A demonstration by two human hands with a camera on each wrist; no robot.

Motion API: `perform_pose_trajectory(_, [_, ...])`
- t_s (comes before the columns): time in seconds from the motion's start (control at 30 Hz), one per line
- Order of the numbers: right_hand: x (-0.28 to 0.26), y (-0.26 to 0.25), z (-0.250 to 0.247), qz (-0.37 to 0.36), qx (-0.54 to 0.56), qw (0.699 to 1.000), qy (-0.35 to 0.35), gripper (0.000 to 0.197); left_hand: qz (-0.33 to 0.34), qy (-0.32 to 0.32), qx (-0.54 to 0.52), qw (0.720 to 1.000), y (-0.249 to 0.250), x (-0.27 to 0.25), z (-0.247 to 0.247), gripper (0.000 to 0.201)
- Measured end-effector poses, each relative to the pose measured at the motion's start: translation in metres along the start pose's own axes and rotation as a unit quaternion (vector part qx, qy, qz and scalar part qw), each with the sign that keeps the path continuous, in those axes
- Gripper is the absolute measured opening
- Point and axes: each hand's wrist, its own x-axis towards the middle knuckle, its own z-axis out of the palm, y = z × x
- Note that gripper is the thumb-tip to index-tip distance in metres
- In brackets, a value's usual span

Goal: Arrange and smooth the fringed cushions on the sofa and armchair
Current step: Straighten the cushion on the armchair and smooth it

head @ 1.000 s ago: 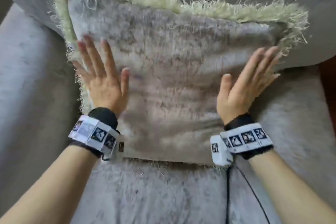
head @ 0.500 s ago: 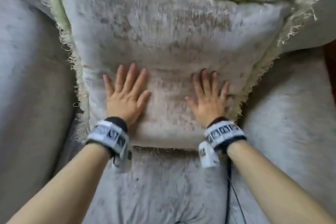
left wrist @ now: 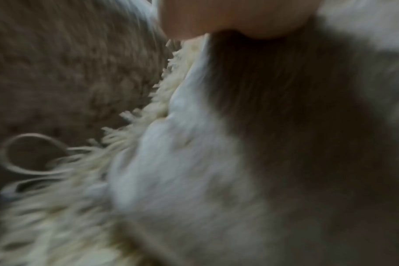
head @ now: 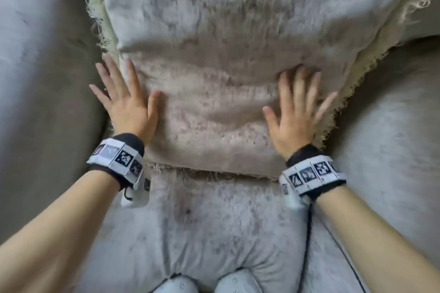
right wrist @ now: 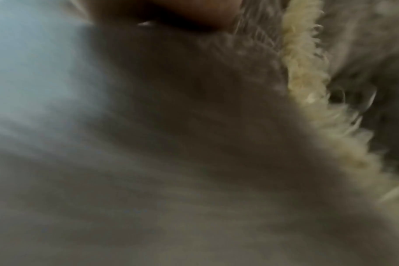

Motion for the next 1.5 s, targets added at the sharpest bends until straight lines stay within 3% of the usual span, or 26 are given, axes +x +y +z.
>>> perform_pose_trajectory(0.07, [-0.014, -0.04, -0.013, -0.01, 0.072, 0.993, 0.097, 0.068, 0.171, 0.08, -0.015, 0.982, 0.032, -0.012, -0.006, 0.066])
perform_pose_trajectory(0.13, [-0.025, -0.06, 0.0, -0.093, 0.032, 0.992, 0.073, 0.065, 0.307, 0.119, -0.01, 0.944, 0.064, -0.023, 0.004, 0.059])
perform_pose_trajectory(0.17, [-0.02, -0.047, 0.011, -0.118, -0.006, 0.993, 0.029, 0.061, 0.308, 0.084, -0.009, 0.948, 0.063, -0.023, 0.013, 0.057])
perform_pose_trajectory(0.27, [-0.005, 0.012, 0.036, -0.082, -0.07, 0.988, -0.108, 0.062, 0.168, -0.055, 0.051, 0.983, 0.013, -0.017, 0.025, 0.056])
perform_pose_trajectory(0.3, [-0.004, 0.015, 0.028, -0.081, -0.083, 0.989, -0.088, 0.062, 0.155, -0.037, 0.066, 0.985, 0.004, -0.015, 0.021, 0.056])
perform_pose_trajectory(0.37, [-0.011, -0.006, 0.001, -0.082, -0.012, 0.995, 0.059, 0.061, 0.145, 0.058, 0.019, 0.987, 0.011, -0.016, -0.001, 0.056])
perform_pose_trajectory(0.47, [-0.011, -0.045, -0.024, -0.057, 0.098, 0.977, 0.18, 0.058, 0.278, 0.189, -0.026, 0.941, 0.06, -0.019, -0.016, 0.058])
perform_pose_trajectory(0.53, [0.001, -0.019, -0.006, -0.044, -0.012, 0.994, 0.104, 0.058, 0.289, 0.094, 0.02, 0.952, 0.05, -0.013, 0.001, 0.059])
perform_pose_trajectory(0.6, [0.007, 0.035, 0.01, 0.079, -0.037, 0.995, -0.041, 0.068, 0.125, -0.062, 0.07, 0.988, 0.005, -0.005, 0.018, 0.069])
perform_pose_trajectory(0.63, [0.005, 0.053, 0.007, 0.139, -0.036, 0.988, -0.062, 0.073, 0.047, -0.082, 0.067, 0.993, -0.012, -0.001, 0.017, 0.074])
perform_pose_trajectory(0.7, [-0.006, 0.051, -0.011, 0.168, 0.022, 0.985, 0.043, 0.073, 0.03, 0.01, 0.02, 0.999, -0.016, -0.002, 0.004, 0.076])
perform_pose_trajectory(0.73, [-0.011, 0.032, -0.023, 0.123, 0.067, 0.986, 0.094, 0.072, 0.084, 0.072, -0.007, 0.994, 0.002, -0.004, -0.005, 0.072])
perform_pose_trajectory(0.8, [-0.014, -0.011, -0.028, -0.046, 0.06, 0.985, 0.153, 0.07, 0.274, 0.166, -0.006, 0.947, 0.049, -0.003, -0.009, 0.063])
perform_pose_trajectory(0.83, [-0.003, -0.017, -0.023, -0.115, -0.004, 0.983, 0.141, 0.067, 0.338, 0.172, 0.023, 0.925, 0.065, 0.004, -0.006, 0.059])
perform_pose_trajectory(0.87, [0.015, -0.009, -0.017, -0.127, -0.043, 0.984, 0.114, 0.066, 0.344, 0.125, 0.045, 0.929, 0.072, 0.013, -0.007, 0.057])
perform_pose_trajectory(0.93, [0.036, 0.032, -0.009, 0.005, -0.067, 0.997, 0.035, 0.069, 0.215, -0.005, 0.093, 0.972, 0.049, 0.03, -0.007, 0.061])
perform_pose_trajectory(0.97, [0.037, 0.053, -0.013, 0.073, -0.065, 0.995, 0.005, 0.07, 0.152, -0.017, 0.105, 0.983, 0.031, 0.035, -0.009, 0.062])
perform_pose_trajectory(1.03, [0.021, 0.06, -0.032, 0.081, -0.028, 0.993, 0.086, 0.065, 0.152, 0.082, 0.058, 0.983, 0.014, 0.032, -0.028, 0.058])
perform_pose_trajectory(1.1, [0.01, 0.028, -0.06, -0.019, 0.047, 0.974, 0.223, 0.061, 0.231, 0.23, -0.014, 0.945, 0.036, 0.026, -0.05, 0.057])
perform_pose_trajectory(1.17, [0.027, -0.006, -0.073, -0.113, 0.06, 0.957, 0.262, 0.063, 0.307, 0.281, -0.022, 0.909, 0.075, 0.035, -0.061, 0.058])
perform_pose_trajectory(1.23, [0.073, -0.011, -0.07, -0.103, -0.025, 0.979, 0.175, 0.064, 0.307, 0.208, 0.021, 0.928, 0.102, 0.064, -0.06, 0.058])
perform_pose_trajectory(1.3, [0.108, 0.006, -0.059, 0.0, -0.055, 0.997, 0.054, 0.073, 0.229, 0.052, 0.054, 0.971, 0.11, 0.092, -0.056, 0.059])
perform_pose_trajectory(1.33, [0.115, 0.016, -0.06, 0.037, -0.049, 0.998, 0.024, 0.076, 0.195, 0.022, 0.048, 0.979, 0.109, 0.1, -0.059, 0.058])
perform_pose_trajectory(1.4, [0.107, 0.025, -0.08, 0.095, 0.016, 0.99, 0.102, 0.074, 0.18, 0.066, 0.006, 0.981, 0.103, 0.103, -0.077, 0.053])
perform_pose_trajectory(1.47, [0.084, 0.021, -0.109, 0.115, 0.126, 0.953, 0.251, 0.068, 0.185, 0.183, -0.059, 0.964, 0.091, 0.089, -0.099, 0.05])
perform_pose_trajectory(1.5, [0.07, 0.022, -0.109, 0.134, 0.168, 0.937, 0.274, 0.067, 0.166, 0.214, -0.079, 0.959, 0.078, 0.081, -0.1, 0.051])
